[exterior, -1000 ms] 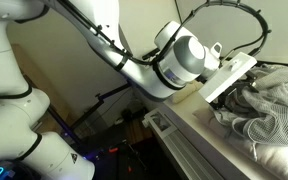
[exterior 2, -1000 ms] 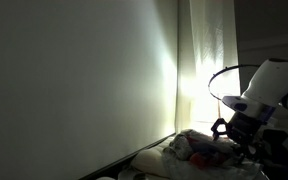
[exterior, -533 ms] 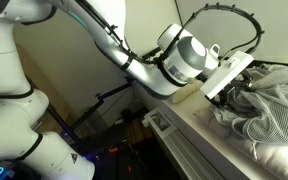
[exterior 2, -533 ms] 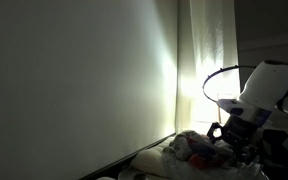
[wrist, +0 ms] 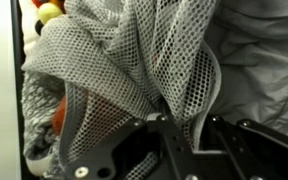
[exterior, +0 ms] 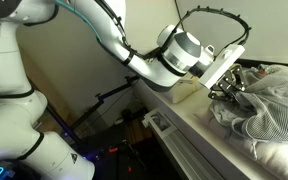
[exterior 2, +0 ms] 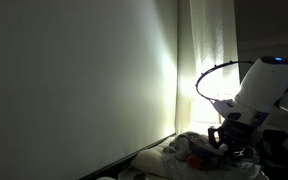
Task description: Open the bag
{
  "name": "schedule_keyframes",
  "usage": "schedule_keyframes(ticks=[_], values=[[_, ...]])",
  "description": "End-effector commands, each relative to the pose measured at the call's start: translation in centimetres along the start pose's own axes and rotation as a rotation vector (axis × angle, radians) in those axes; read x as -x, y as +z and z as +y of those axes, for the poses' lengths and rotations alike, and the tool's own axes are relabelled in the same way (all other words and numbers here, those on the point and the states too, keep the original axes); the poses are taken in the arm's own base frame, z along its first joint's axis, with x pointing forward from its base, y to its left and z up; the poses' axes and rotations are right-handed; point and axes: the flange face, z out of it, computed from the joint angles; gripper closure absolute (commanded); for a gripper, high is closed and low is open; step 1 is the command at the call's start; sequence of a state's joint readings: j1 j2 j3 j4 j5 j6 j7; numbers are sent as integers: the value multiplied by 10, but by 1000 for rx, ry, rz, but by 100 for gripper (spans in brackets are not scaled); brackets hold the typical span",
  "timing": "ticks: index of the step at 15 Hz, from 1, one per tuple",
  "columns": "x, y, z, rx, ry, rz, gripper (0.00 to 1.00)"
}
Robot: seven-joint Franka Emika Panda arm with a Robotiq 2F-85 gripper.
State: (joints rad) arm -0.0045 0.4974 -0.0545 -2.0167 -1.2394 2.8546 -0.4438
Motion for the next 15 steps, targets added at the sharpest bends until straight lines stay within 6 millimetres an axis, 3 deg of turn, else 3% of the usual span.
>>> schedule_keyframes(ticks=[1,5,6,7,9,15], values=[[-17,-2,3,-9,-41,-69,94],[-34,-14,0,-64,-51,-132,95],[-39,-17,-3,-86,-51,-119,89],[-43,-22,-3,-99,-44,-118,56],[-47,-26,0,-118,-31,-112,49],[-40,-27,5,-163,4,-108,2]])
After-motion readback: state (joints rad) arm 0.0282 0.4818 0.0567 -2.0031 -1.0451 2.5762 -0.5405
